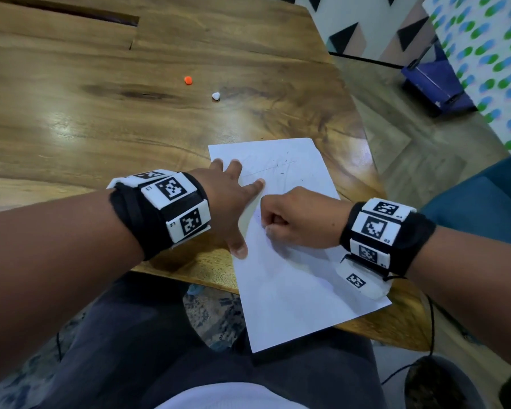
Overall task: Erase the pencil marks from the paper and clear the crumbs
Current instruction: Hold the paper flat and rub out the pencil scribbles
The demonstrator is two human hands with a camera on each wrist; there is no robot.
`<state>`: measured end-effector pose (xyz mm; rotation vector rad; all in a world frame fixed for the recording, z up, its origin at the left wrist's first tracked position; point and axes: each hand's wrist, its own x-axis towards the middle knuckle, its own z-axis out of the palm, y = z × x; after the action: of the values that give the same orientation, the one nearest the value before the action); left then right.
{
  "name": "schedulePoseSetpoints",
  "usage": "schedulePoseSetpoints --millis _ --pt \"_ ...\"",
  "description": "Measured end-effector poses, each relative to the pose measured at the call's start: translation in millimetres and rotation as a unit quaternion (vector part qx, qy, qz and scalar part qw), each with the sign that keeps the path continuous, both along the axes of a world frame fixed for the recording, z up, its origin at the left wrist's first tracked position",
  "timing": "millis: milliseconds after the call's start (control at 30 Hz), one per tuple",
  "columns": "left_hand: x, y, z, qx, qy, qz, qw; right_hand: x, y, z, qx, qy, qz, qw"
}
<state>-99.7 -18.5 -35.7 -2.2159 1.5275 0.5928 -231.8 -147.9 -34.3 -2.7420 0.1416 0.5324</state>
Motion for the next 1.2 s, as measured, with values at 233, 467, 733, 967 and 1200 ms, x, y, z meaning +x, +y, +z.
schedulePoseSetpoints --millis 233,467,733,967,1200 --pt "1.9 -0.4 -1.3 0.002 0.003 -0.003 1.0 20.8 -27.8 3.5 -0.05 -0.053 -0.111 0.991" --pt "-0.5 -2.6 -0.6 0.009 0.021 0.017 1.0 -4.2 -2.1 2.1 -0.017 -0.016 -0.046 0.999" --pt "-5.5 -3.7 -2.7 0.0 0.012 0.016 1.0 4.3 -26.7 4.6 -0.044 -0.035 -0.125 0.991" --pt "-5.6 -2.4 -0.3 0.007 0.014 0.026 1.0 -12.5 -12.0 5.7 -0.019 -0.008 -0.094 0.995" --pt "-8.1 -14.2 13.6 0.019 -0.033 -0.013 0.999 -20.8 -7.9 3.7 0.034 -0.003 -0.105 0.994"
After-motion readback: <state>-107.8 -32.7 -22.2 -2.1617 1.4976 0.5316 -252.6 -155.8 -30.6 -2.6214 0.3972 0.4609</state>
